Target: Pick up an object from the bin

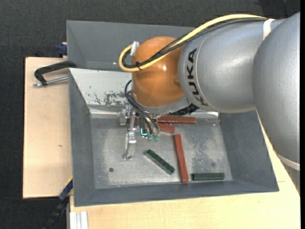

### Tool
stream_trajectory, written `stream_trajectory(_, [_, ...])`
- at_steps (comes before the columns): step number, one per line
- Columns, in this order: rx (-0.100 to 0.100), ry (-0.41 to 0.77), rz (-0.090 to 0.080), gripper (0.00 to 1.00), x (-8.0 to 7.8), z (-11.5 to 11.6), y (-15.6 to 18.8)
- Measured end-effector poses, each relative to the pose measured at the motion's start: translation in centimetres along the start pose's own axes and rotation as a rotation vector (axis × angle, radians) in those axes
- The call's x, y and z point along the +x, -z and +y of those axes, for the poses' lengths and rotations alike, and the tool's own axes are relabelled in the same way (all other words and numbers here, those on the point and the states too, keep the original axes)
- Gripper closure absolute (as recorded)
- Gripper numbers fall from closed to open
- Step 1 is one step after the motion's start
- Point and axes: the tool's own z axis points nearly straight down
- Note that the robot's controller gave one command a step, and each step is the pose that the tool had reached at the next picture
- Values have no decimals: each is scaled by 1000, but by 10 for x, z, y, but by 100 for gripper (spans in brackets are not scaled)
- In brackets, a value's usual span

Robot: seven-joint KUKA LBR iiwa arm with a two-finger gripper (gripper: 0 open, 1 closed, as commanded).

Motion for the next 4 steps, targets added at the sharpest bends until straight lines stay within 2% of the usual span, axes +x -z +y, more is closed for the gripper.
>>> stream_trajectory(1, [-2,-2,-8,0,-2,-1,5])
stream_trajectory(2, [-4,103,-10,0,-10,-16,1])
stream_trajectory(3, [-1,334,-14,0,-28,-68,14])
stream_trajectory(4, [3,386,-11,0,-18,-87,15])
